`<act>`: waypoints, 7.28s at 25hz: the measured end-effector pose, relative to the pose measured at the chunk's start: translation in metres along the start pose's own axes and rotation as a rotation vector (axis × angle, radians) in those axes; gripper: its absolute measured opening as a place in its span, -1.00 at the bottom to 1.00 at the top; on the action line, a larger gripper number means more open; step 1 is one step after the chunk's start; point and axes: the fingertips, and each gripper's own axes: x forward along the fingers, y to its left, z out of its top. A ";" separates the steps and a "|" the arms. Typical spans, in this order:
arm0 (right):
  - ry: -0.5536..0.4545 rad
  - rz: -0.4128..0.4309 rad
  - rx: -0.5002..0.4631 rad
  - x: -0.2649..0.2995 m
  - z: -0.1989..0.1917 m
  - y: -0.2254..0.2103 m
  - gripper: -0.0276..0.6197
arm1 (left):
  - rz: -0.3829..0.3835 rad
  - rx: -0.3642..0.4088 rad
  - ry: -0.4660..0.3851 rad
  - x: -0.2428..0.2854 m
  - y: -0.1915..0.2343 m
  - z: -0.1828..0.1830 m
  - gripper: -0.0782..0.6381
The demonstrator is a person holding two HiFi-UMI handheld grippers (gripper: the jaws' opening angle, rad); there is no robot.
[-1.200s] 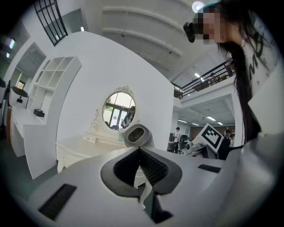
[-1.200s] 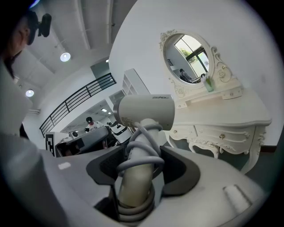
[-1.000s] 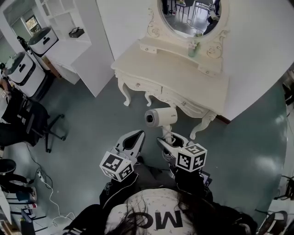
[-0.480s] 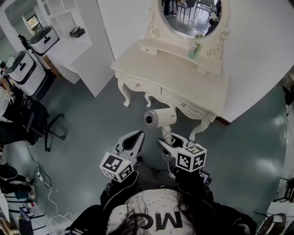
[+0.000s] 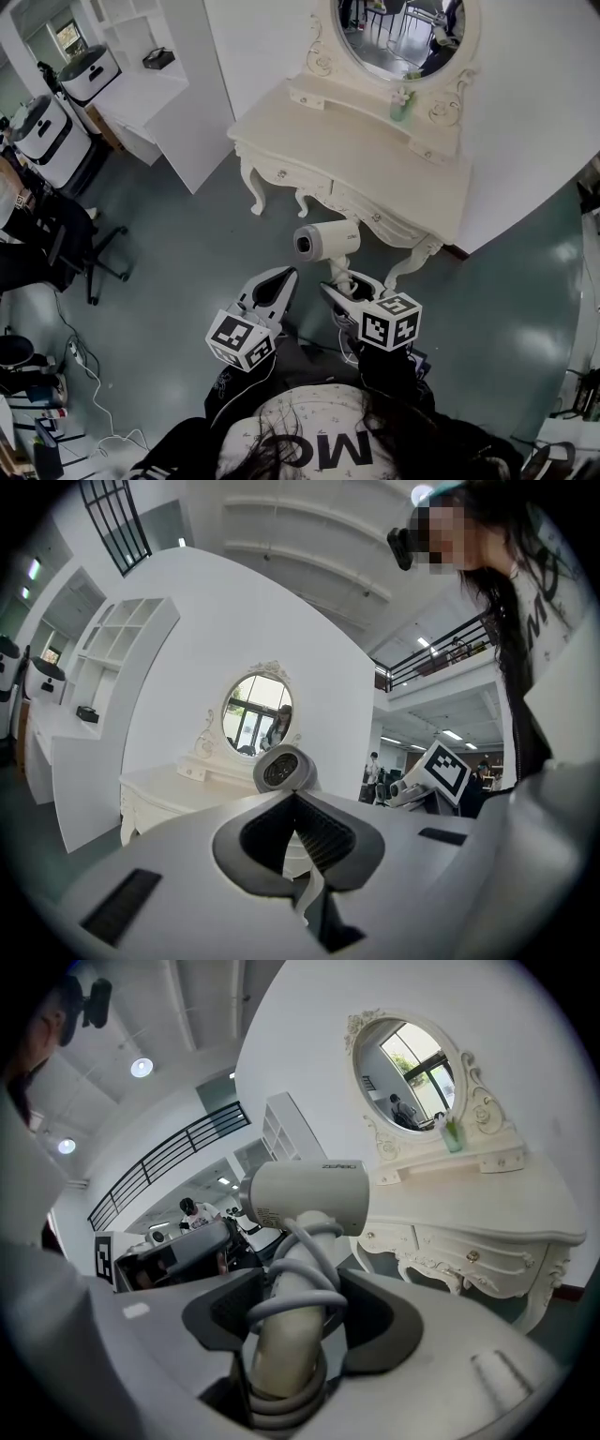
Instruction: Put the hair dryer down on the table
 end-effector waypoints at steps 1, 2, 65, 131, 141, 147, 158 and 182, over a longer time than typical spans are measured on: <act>0.001 0.001 0.002 0.006 0.002 -0.001 -0.12 | 0.000 0.001 0.003 0.001 0.005 0.000 -0.79; 0.003 0.002 0.003 0.012 0.004 -0.002 -0.12 | 0.003 0.002 0.005 0.002 0.011 0.000 -0.79; 0.039 -0.108 0.095 0.363 0.186 -0.089 -0.12 | -0.030 -0.003 0.054 0.145 0.399 0.095 -0.79; 0.188 -0.338 0.188 0.591 0.282 -0.286 -0.12 | -0.334 0.027 0.203 0.395 0.587 0.157 -0.79; 0.288 -0.441 0.205 0.631 0.260 -0.317 -0.12 | -0.381 0.020 0.203 0.399 0.613 0.163 -0.79; 0.343 -0.509 0.126 0.642 0.253 -0.336 -0.12 | -0.396 0.017 0.204 0.401 0.622 0.161 -0.79; 0.391 -0.610 0.001 0.647 0.253 -0.373 -0.13 | -0.405 0.024 0.201 0.400 0.633 0.163 -0.79; 0.366 -0.632 0.017 0.642 0.257 -0.371 0.10 | -0.402 0.034 0.186 0.385 0.629 0.169 -0.79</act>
